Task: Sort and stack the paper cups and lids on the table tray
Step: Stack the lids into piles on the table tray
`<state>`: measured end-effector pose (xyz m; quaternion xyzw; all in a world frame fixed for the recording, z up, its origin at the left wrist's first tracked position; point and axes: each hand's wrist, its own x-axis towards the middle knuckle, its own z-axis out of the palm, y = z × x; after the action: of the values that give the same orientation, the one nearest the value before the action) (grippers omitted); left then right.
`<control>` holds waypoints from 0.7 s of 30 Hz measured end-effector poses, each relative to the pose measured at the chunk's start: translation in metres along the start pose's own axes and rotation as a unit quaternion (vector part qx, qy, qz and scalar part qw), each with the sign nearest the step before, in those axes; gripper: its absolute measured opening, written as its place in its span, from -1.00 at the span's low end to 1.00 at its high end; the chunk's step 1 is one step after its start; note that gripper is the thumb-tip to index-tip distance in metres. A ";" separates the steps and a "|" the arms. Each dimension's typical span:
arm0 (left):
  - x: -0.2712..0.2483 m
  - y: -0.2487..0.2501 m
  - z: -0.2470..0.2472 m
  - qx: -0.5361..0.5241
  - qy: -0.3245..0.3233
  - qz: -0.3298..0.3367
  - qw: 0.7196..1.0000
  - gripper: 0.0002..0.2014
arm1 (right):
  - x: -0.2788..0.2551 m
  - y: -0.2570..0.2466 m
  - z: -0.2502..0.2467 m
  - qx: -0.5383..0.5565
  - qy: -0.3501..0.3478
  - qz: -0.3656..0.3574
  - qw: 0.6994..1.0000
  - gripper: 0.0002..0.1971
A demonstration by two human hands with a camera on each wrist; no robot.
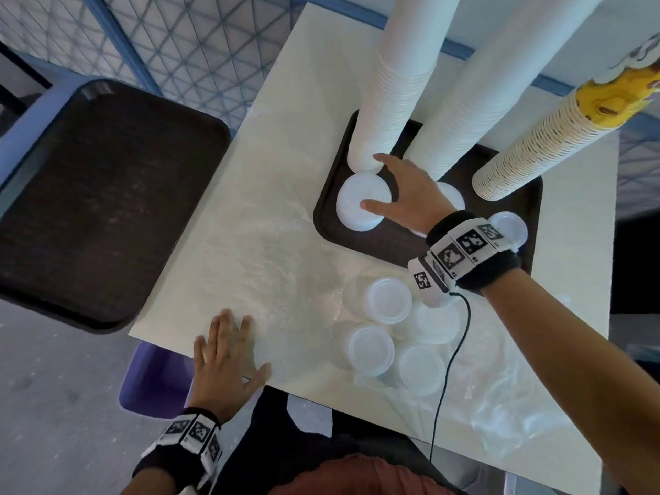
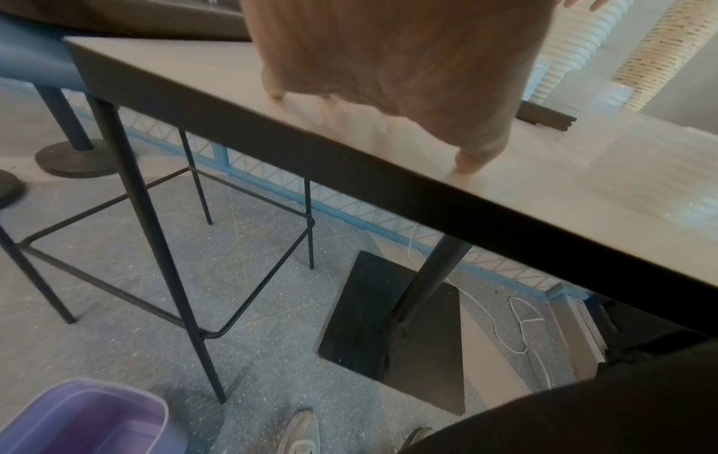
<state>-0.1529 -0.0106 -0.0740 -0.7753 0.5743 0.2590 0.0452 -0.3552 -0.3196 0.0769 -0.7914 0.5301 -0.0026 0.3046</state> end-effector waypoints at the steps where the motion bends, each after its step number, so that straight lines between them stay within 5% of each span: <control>1: 0.001 0.000 -0.002 -0.001 -0.004 -0.001 1.000 -0.13 | -0.015 0.002 -0.007 0.012 0.015 -0.013 1.000 -0.29; 4: 0.002 0.000 -0.015 -0.008 0.017 -0.006 1.000 -0.26 | -0.063 0.020 -0.020 0.051 0.034 -0.020 0.998 -0.46; 10: 0.003 0.032 -0.071 -0.120 0.178 0.003 0.977 -0.48 | -0.146 0.090 -0.004 0.001 -0.024 0.031 0.999 -0.47; 14: 0.012 0.080 -0.092 -0.152 0.136 0.144 0.968 -0.50 | -0.190 0.114 0.031 -0.049 -0.055 0.015 0.997 -0.40; 17: 0.014 0.120 -0.085 -0.080 0.038 0.266 0.960 -0.41 | -0.213 0.117 0.061 -0.115 -0.103 -0.034 0.987 -0.24; 21: 0.016 0.152 -0.059 0.028 -0.029 0.303 0.952 -0.23 | -0.220 0.115 0.092 -0.172 -0.159 -0.015 0.972 0.00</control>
<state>-0.2675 -0.0971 0.0037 -0.5557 0.7875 0.2665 0.0027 -0.5174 -0.1199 0.0163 -0.8302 0.4553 0.2098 0.2438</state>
